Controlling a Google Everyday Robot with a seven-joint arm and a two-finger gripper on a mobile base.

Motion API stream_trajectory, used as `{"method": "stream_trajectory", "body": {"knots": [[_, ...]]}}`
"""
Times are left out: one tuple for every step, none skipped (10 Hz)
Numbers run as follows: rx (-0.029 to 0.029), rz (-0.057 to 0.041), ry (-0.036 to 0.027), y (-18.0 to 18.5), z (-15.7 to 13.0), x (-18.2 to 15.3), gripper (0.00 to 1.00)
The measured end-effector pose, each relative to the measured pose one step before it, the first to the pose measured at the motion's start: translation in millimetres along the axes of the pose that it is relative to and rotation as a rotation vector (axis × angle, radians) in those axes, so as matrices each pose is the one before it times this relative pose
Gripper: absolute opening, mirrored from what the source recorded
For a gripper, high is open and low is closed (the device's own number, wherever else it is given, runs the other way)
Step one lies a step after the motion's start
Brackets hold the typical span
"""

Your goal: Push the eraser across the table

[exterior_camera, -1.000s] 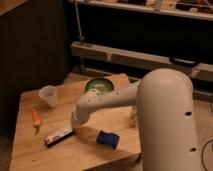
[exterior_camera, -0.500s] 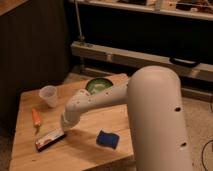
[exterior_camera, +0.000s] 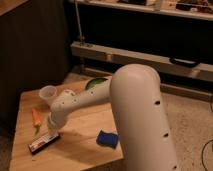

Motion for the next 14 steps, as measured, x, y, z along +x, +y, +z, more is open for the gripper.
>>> {"method": "stream_trajectory", "body": {"knots": [[0.00378, -0.00791, 0.00269, 0.28, -0.82, 1.52, 0.0], [0.00156, -0.00226, 0.00135, 0.51, -0.52, 0.09, 0.0], [0.00031, 0.00112, 0.00139, -0.39, 0.14, 0.62, 0.0], [0.00021, 0.00664, -0.0042, -2.85, -3.56, 1.26, 0.0], [0.01488, 0.02118, -0.01251, -12.62, -12.16, 0.95, 0.0], [0.00766, 0.02275, -0.02168, -11.03, -16.76, -3.78, 0.0], [0.01111, 0.01483, -0.01385, -9.96, -16.93, -4.37, 0.0], [0.01186, 0.01108, -0.01301, -8.42, -14.03, -3.46, 0.0], [0.01797, 0.01554, -0.01098, -11.34, -17.38, -1.89, 0.0], [0.00368, 0.00422, -0.00028, -0.8, -5.18, -0.94, 0.0], [0.00114, 0.00209, 0.00213, 0.3, -0.71, -0.28, 0.0], [-0.00612, 0.00205, 0.01005, 1.92, 7.43, 1.04, 0.0], [-0.00776, 0.00356, 0.00995, -0.31, 11.47, 1.18, 0.0], [-0.00472, -0.00488, 0.00988, 0.85, 12.82, 1.08, 0.0]]}}
